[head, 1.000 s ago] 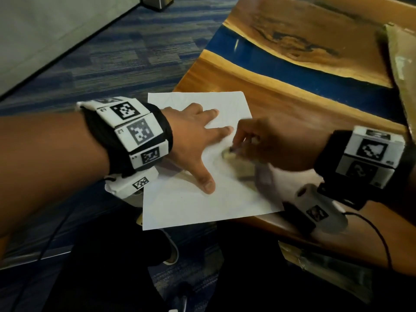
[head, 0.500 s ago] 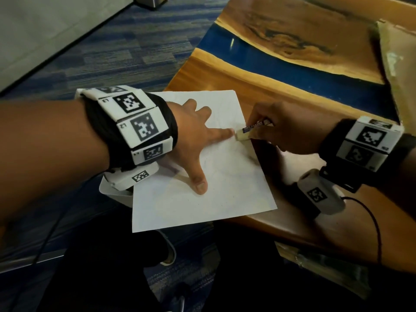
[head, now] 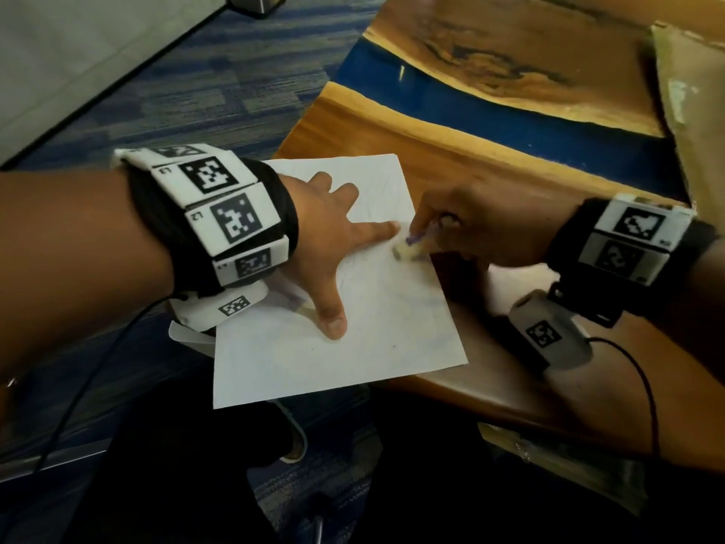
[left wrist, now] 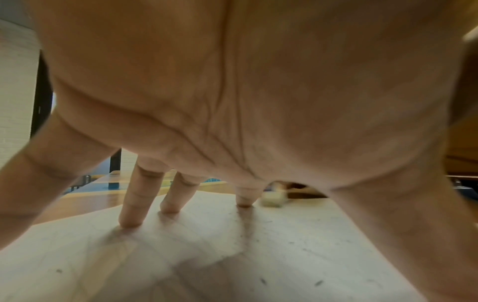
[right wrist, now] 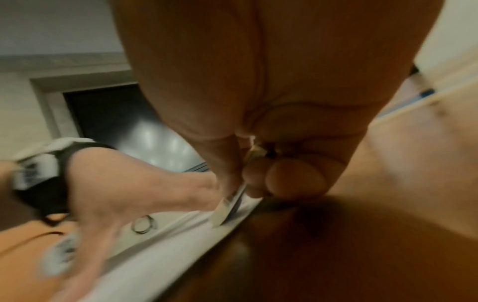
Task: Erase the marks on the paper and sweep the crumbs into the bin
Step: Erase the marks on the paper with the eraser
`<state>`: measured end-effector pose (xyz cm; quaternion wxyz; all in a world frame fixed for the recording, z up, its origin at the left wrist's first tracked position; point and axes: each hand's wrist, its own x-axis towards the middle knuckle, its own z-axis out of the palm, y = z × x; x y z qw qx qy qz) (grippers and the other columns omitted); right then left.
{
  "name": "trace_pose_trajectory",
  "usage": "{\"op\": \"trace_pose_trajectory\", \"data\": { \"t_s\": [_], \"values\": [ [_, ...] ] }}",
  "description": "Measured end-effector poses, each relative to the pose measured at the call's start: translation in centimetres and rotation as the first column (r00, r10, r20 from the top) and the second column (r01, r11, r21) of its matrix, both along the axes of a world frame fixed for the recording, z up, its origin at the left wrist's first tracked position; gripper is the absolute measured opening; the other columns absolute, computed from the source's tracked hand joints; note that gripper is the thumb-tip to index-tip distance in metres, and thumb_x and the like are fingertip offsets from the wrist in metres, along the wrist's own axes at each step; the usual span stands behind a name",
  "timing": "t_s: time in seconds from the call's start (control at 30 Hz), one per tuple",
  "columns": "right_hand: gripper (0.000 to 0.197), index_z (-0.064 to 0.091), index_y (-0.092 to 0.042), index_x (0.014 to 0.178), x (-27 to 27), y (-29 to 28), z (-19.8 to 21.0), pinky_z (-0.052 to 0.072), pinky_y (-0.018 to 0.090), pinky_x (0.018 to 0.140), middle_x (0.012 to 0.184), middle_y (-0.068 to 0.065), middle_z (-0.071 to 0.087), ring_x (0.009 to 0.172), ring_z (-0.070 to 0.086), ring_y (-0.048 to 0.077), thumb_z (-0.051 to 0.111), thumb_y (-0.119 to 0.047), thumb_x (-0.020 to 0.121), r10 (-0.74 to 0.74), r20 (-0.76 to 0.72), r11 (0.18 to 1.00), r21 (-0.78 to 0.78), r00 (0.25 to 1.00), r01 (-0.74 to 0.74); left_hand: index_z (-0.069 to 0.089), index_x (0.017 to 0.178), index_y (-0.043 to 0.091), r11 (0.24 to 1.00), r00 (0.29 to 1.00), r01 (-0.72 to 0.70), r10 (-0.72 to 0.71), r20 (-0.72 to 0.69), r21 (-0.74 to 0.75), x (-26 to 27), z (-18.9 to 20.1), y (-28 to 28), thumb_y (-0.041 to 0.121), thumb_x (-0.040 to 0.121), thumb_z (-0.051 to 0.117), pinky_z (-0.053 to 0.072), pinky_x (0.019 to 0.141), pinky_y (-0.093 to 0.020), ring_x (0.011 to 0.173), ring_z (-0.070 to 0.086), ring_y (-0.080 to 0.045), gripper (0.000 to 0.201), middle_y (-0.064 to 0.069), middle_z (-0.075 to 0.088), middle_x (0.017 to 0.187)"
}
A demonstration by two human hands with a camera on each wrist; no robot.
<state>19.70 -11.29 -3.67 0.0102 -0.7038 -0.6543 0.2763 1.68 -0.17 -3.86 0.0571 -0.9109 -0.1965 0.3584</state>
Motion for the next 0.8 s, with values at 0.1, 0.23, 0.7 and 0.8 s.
{"op": "trace_pose_trajectory", "data": {
  "t_s": [0.1, 0.23, 0.7, 0.8],
  "values": [
    [0.003, 0.061, -0.037, 0.099, 0.0, 0.2, 0.3, 0.043, 0.02, 0.061, 0.084, -0.013, 0.06, 0.077, 0.061, 0.007, 0.061, -0.036, 0.096, -0.069, 0.058, 0.993, 0.099, 0.996, 0.063, -0.026, 0.146, 0.057, 1.0, 1.0, -0.008, 0.008, -0.006, -0.003, -0.2, 0.1, 0.0, 0.092, 0.046, 0.069, 0.038, 0.105, -0.059, 0.145, 0.014, -0.038, 0.142, -0.008, 0.001, 0.163],
    [0.012, 0.061, -0.034, 0.109, -1.9, -1.0, -0.2, 0.047, 0.015, 0.056, 0.082, -0.009, 0.062, 0.067, 0.061, -0.002, 0.06, -0.027, 0.099, 0.109, -0.103, 0.989, -0.088, 0.989, -0.118, -0.024, 0.144, 0.059, 1.0, 1.0, 0.015, -0.015, -0.003, -0.018, -0.9, 0.0, -0.1, 0.088, 0.047, 0.072, 0.041, 0.105, -0.056, 0.146, 0.013, -0.035, 0.14, -0.003, -0.001, 0.163],
    [0.008, 0.062, -0.037, 0.102, 0.5, 0.1, 0.0, 0.059, 0.027, 0.067, 0.091, -0.005, 0.069, 0.08, 0.069, 0.014, 0.061, -0.03, 0.098, -0.079, -0.099, 0.996, -0.045, 0.992, 0.074, -0.006, 0.155, 0.05, 0.999, 0.991, -0.04, 0.043, 0.125, -0.025, 0.2, 0.0, -1.2, 0.096, 0.051, 0.061, 0.045, 0.082, -0.044, 0.132, 0.039, -0.035, 0.132, -0.009, 0.023, 0.152],
    [0.013, 0.063, -0.036, 0.108, -0.7, -0.7, -0.1, 0.054, 0.021, 0.064, 0.091, -0.011, 0.065, 0.075, 0.064, 0.008, 0.061, -0.028, 0.098, 0.085, -0.207, 0.971, -0.2, 0.975, -0.128, -0.008, 0.152, 0.053, 0.998, 0.995, -0.036, 0.039, 0.087, -0.044, -0.5, 0.2, -0.7, 0.092, 0.05, 0.066, 0.046, 0.094, -0.049, 0.138, 0.032, -0.036, 0.132, -0.007, 0.013, 0.158]
  ]
}}
